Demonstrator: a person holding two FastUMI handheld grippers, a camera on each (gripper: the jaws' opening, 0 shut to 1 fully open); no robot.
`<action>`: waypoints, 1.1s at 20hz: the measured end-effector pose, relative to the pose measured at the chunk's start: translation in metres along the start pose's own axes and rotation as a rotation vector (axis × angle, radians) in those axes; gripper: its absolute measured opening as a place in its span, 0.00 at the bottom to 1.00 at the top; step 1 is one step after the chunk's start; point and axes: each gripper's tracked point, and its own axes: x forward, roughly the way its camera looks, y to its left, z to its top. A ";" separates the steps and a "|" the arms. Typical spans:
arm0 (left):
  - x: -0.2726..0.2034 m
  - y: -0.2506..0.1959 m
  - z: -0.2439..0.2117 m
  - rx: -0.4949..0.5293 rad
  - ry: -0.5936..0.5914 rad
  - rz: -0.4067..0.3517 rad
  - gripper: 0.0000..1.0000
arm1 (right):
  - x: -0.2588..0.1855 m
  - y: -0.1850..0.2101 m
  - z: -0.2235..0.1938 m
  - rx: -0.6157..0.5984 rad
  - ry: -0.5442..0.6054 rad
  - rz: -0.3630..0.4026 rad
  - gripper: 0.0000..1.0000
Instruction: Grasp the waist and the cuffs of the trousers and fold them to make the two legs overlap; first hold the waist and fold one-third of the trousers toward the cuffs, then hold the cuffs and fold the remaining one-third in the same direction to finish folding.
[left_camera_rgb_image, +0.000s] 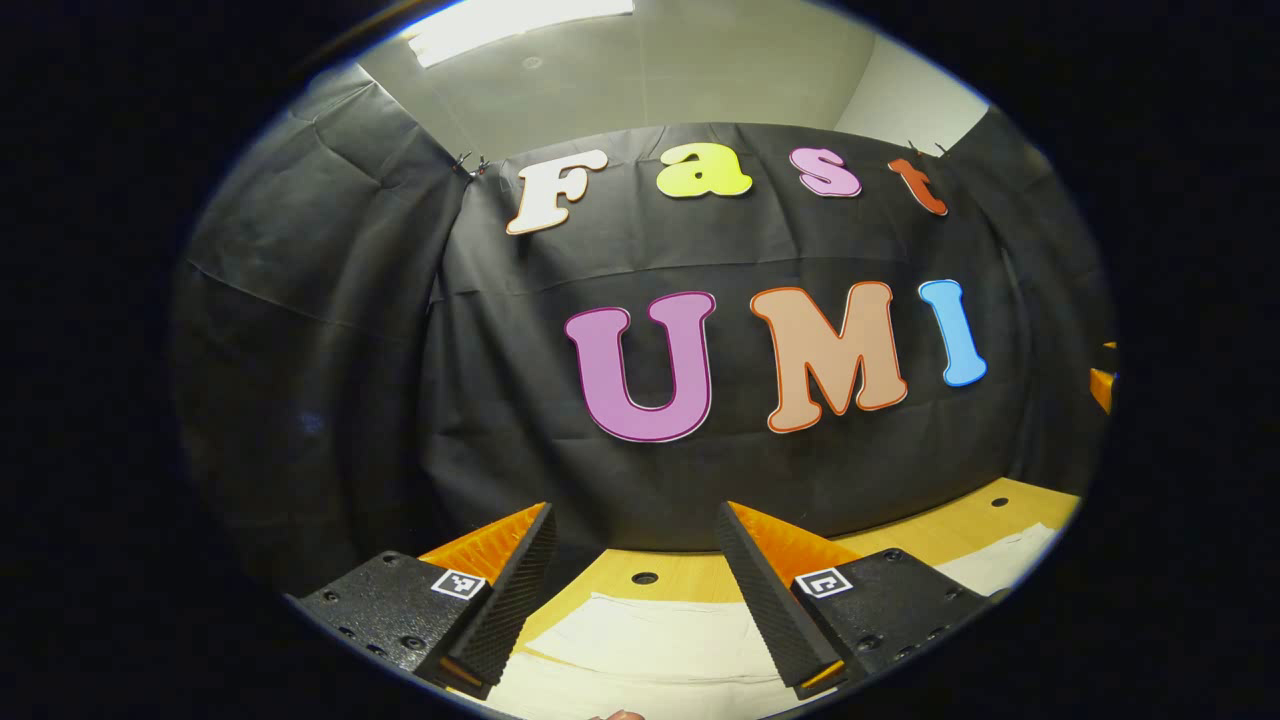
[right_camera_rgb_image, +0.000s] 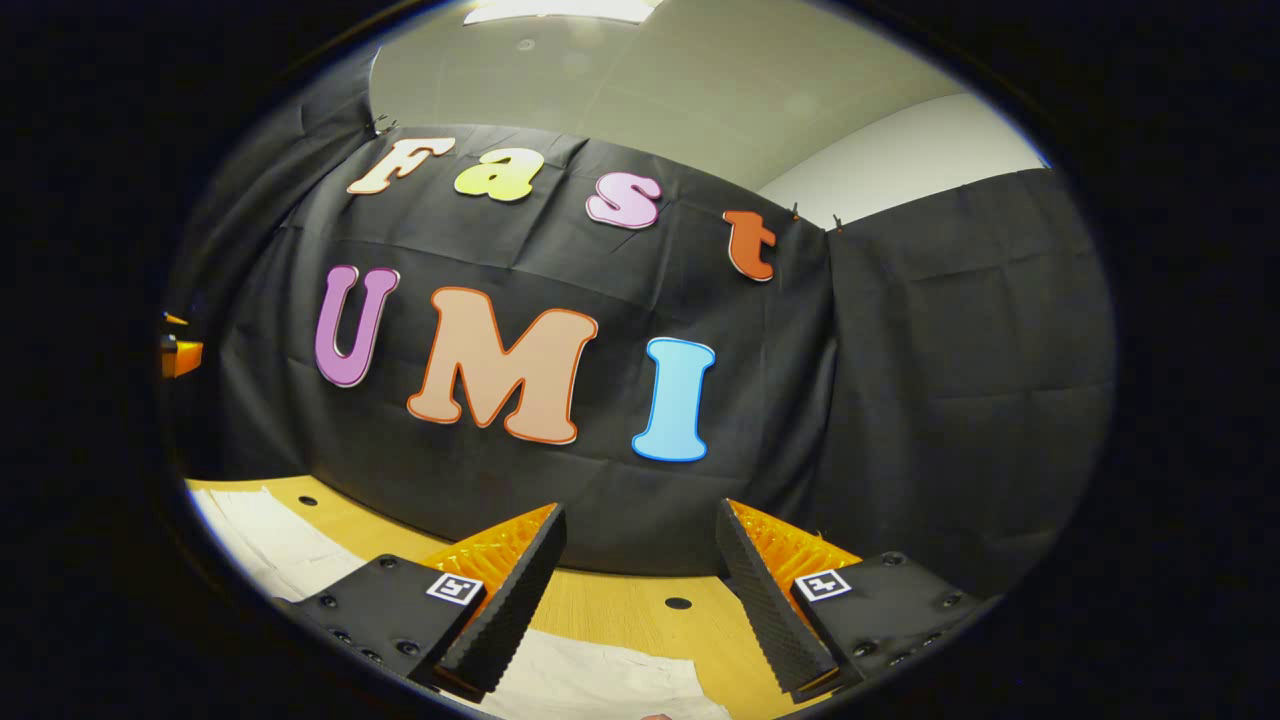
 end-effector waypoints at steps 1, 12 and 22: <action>-0.001 0.000 0.000 0.000 0.001 0.001 0.96 | -0.001 -0.001 -0.005 -0.014 0.011 0.008 0.97; -0.007 -0.002 -0.010 0.000 0.022 0.021 0.96 | -0.044 -0.020 -0.086 -0.328 0.161 0.165 0.99; -0.014 0.002 -0.019 0.015 0.041 0.050 0.96 | -0.098 -0.022 -0.181 -0.641 0.312 0.397 0.97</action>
